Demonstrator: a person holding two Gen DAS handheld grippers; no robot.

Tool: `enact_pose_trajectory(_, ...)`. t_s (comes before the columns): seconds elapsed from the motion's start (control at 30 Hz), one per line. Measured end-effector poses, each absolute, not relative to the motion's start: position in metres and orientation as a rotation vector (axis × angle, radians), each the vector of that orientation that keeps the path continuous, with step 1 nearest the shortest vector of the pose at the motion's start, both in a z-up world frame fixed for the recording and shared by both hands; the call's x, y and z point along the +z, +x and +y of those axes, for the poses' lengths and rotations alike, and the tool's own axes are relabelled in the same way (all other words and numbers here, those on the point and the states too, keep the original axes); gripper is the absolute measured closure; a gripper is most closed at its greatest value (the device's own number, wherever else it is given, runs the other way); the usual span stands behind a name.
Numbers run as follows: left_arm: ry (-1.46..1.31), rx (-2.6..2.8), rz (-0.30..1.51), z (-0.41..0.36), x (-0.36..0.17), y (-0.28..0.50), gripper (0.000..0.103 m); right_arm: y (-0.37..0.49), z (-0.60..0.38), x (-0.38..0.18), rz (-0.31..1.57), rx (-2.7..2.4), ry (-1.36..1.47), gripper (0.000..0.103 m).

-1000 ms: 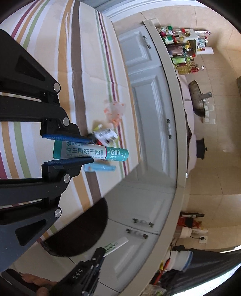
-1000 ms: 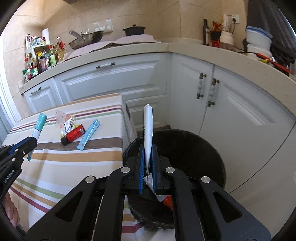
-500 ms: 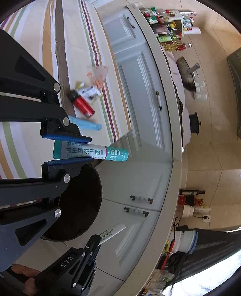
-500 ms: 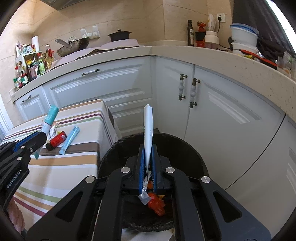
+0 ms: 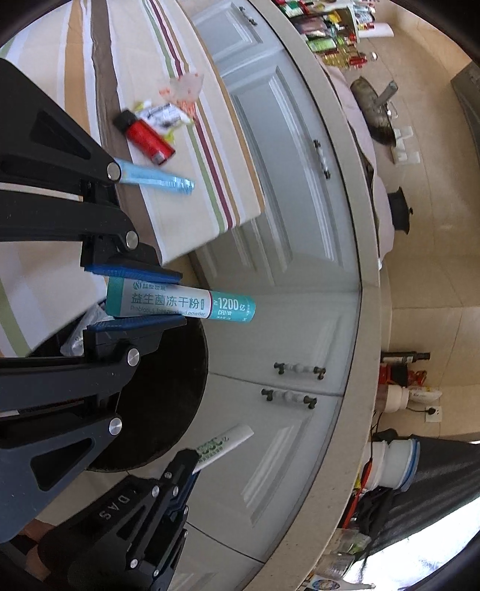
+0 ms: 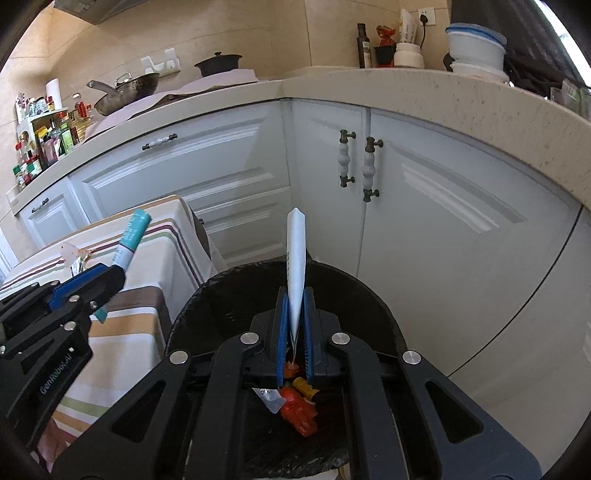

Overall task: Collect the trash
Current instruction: 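Release the white tube into the bin while the left gripper carries and drops the teal tube in, then return the right gripper to the table and grasp the light blue tube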

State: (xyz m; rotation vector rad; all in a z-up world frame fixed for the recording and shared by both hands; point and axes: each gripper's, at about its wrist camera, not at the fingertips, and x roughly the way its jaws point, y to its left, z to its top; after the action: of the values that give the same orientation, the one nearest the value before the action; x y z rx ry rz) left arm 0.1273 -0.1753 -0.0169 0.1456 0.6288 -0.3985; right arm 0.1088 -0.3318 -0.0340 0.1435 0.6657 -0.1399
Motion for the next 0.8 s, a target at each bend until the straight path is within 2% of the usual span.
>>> enact_pose_trajectory(0.03,0.144,-0.393,0.631,-0.177,-0.019,0.129,0.080,0.111,-0.333,-0.035,0.667,-0.142,0.146,0.092)
enact_pose_trajectory(0.07,0.142,-0.395,0.637,-0.179,-0.020,0.130,0.078,0.111,-0.334,-0.037,0.669,-0.145,0.149,0.084)
enact_pose_trajectory(0.13,0.143,-0.395,0.644,-0.181,-0.021,0.133,0.072,0.112,-0.338,-0.039,0.668,-0.155,0.161,0.075)
enact_pose_trajectory(0.3,0.148,-0.388,0.647,-0.183,-0.022,0.134,0.062,0.113,-0.342,-0.040,0.667,-0.168,0.162,0.074)
enact_pose_trajectory(0.8,0.132,-0.285,0.626,-0.136,-0.010,0.125,0.054,0.117,-0.306,-0.019,0.645,-0.114,0.154,0.073)
